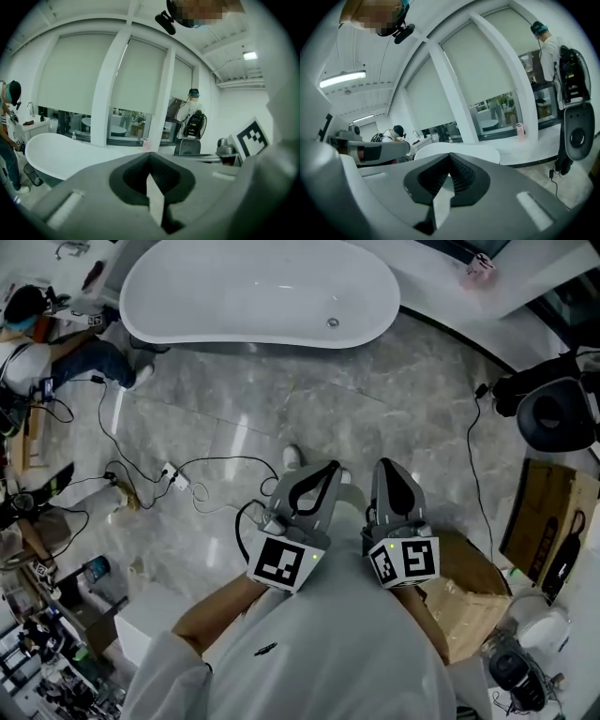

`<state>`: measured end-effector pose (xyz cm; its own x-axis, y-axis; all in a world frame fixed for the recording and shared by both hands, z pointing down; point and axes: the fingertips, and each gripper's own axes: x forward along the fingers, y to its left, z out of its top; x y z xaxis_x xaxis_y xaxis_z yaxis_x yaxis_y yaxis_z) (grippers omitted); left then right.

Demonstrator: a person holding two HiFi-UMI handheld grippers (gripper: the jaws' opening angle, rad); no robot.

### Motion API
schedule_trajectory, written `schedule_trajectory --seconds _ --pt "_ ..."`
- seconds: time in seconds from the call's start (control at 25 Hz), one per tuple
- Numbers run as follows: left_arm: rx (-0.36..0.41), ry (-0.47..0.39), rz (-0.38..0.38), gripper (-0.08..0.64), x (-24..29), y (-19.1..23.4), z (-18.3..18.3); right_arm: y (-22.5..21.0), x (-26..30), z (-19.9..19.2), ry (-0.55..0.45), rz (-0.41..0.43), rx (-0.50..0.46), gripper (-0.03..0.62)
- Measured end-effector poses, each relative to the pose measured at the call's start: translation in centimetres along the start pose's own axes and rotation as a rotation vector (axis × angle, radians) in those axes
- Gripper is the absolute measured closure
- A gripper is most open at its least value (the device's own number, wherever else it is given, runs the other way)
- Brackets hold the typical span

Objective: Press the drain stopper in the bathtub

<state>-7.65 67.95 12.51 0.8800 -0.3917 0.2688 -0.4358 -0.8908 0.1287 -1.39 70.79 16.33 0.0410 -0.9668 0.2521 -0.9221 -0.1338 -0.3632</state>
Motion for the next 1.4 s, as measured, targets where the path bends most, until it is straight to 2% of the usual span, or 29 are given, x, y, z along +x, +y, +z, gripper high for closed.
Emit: schedule_trajectory --seconds 0.08,0.24,0.52,0.72,0.8,1.0,1.16,1.4 --pt "0.014 0.027 0.012 0.558 -1.5 0.4 -0.7 0.6 -0.8 -0.9 -0.007 -0.017 0.005 0.597" --pt "-0.049 0.029 0.081 0.558 -2.6 3.2 -1.2 2.0 1.2 -1.4 0.008 0.003 -0.022 0.597" --pt "-0.049 0.03 0.069 0.558 0.0 7.6 0.0 4.0 5.7 -0.2 0.008 0.03 -0.051 0.597" --pt "-0.04 0.026 0.018 0.558 4.2 16.4 1.4 5.6 14.5 1.3 0.007 0.002 -0.1 0.597" --pt "-0.046 0.003 0.002 0.558 6.5 21.0 3.1 5.3 19.2 2.5 0.011 -0.046 -0.111 0.594" --pt "-0.05 -0.022 -0.063 0.558 10.3 30.4 8.3 5.0 28.4 7.1 -0.002 -0.174 -0.058 0.594" --pt "-0.062 0.049 -0.122 0.558 13.4 35.5 9.0 6.0 33.9 10.0 -0.004 -0.203 -0.075 0.594" --pt "-0.07 0.069 -0.175 0.558 17.1 39.8 8.8 5.6 39.3 10.0 0.042 -0.223 -0.025 0.594"
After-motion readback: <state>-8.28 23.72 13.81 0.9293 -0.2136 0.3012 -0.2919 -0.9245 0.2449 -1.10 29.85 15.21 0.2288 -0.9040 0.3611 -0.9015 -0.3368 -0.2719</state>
